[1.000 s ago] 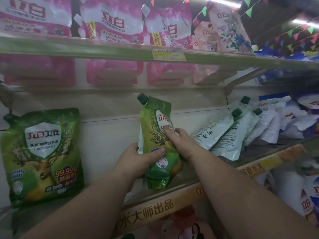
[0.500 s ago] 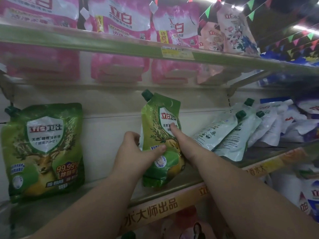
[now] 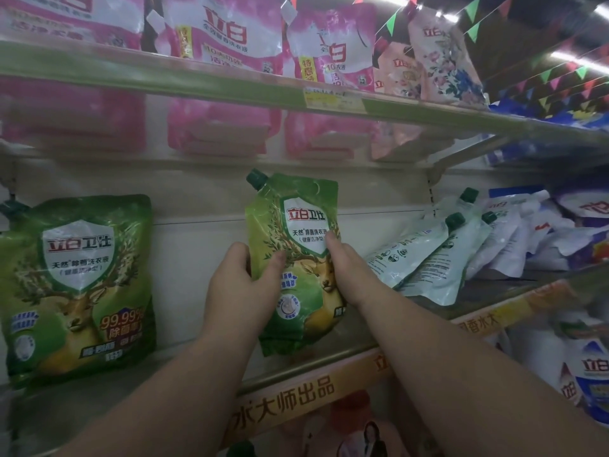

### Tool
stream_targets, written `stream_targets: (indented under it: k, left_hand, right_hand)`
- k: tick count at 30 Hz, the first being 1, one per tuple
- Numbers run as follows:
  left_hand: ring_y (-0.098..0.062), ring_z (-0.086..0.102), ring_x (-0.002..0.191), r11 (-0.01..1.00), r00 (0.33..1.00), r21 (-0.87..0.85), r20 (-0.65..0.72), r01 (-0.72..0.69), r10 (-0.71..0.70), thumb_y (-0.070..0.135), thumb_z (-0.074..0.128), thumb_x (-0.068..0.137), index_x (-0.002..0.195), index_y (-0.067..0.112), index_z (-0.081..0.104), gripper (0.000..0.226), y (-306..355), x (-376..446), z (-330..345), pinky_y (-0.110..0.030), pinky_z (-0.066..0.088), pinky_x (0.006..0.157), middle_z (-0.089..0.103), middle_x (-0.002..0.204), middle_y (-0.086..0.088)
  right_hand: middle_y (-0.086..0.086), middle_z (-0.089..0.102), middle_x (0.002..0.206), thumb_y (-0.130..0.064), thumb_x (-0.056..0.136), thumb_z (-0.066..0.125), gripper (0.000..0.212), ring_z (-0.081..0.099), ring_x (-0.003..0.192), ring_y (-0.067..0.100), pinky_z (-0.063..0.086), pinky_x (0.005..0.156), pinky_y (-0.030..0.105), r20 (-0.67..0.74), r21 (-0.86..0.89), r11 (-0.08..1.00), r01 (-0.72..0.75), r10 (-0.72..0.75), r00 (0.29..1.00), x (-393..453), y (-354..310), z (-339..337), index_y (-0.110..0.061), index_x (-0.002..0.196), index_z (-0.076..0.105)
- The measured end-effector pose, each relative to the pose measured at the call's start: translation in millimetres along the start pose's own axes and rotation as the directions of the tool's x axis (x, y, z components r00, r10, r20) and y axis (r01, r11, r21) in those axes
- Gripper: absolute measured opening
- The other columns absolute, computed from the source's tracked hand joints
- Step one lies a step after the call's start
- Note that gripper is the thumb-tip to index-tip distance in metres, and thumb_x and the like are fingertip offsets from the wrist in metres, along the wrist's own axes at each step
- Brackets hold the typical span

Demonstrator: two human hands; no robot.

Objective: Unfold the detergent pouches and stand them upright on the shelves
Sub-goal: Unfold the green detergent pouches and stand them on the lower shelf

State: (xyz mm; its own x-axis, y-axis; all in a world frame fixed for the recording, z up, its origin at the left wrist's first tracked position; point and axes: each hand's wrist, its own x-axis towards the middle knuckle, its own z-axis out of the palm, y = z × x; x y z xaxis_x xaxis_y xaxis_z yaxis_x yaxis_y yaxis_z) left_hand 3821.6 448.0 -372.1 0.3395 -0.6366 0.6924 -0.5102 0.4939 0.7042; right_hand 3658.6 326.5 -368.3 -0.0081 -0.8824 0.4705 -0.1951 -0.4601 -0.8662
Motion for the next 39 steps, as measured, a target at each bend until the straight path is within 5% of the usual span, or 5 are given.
stream_targets:
  k: [7, 18, 29, 35, 39]
  left_hand:
    - [-0.017, 0.057, 0.067, 1.0, 0.995, -0.017, -0.1, 0.007, -0.009, 0.043, 0.043, 0.11, 0.087, 0.013, 0.048, 0.039, -3.2, 4.8, -1.9, -0.028, 0.036, 0.052, 0.059, 0.077, -0.006]
    - [-0.028, 0.066, 0.081, 0.998, 0.989, -0.064, -0.144, 0.022, -0.03, 0.047, 0.043, 0.108, 0.084, 0.019, 0.05, 0.038, -4.1, 7.1, -3.1, -0.051, 0.06, 0.072, 0.065, 0.083, -0.008]
    - [-0.037, 0.067, 0.087, 0.986, 0.977, -0.155, -0.19, 0.067, -0.096, 0.042, 0.042, 0.109, 0.087, 0.018, 0.05, 0.034, -2.8, 5.4, -6.1, -0.059, 0.06, 0.08, 0.065, 0.087, -0.012]
    - [-0.035, 0.064, 0.084, 0.989, 0.977, -0.14, -0.203, 0.041, -0.069, 0.039, 0.041, 0.11, 0.089, 0.015, 0.051, 0.034, -6.2, 10.0, -3.3, -0.052, 0.057, 0.076, 0.062, 0.086, -0.013]
    - [-0.024, 0.051, 0.07, 0.995, 0.971, -0.087, -0.23, 0.042, -0.061, 0.037, 0.038, 0.112, 0.092, 0.012, 0.051, 0.035, -10.5, 13.2, -3.1, -0.036, 0.041, 0.061, 0.058, 0.085, -0.013]
  right_hand:
    - [-0.01, 0.054, 0.105, -0.07, 0.105, 0.025, 0.058, 0.055, 0.106, 0.018, 0.038, 0.085, 0.04, -0.048, -0.116, 0.982, 0.151, -0.158, 0.986, -12.8, -6.3, -5.4, -0.023, 0.124, 0.053]
    - [0.004, 0.062, 0.106, -0.071, 0.104, 0.027, 0.057, 0.06, 0.102, 0.025, 0.049, 0.096, 0.047, -0.072, -0.188, 0.964, 0.19, -0.207, 0.976, -22.8, -8.5, -3.4, -0.02, 0.115, 0.048]
    - [0.005, 0.062, 0.093, -0.061, 0.106, 0.039, 0.049, 0.059, 0.086, 0.02, 0.049, 0.079, 0.043, -0.172, -0.189, 0.915, 0.356, -0.387, 0.906, -32.9, -15.5, 0.2, -0.013, 0.103, 0.047]
    - [0.003, 0.064, 0.095, -0.066, 0.105, 0.039, 0.048, 0.06, 0.089, 0.02, 0.046, 0.077, 0.04, -0.158, -0.21, 0.927, 0.312, -0.347, 0.924, -32.1, -13.1, -2.4, -0.019, 0.1, 0.05]
    - [0.005, 0.068, 0.111, -0.081, 0.098, 0.021, 0.074, 0.06, 0.102, 0.024, 0.044, 0.088, 0.041, -0.076, -0.234, 0.961, 0.149, -0.171, 0.982, -25.3, -10.6, -7.0, -0.021, 0.108, 0.064]
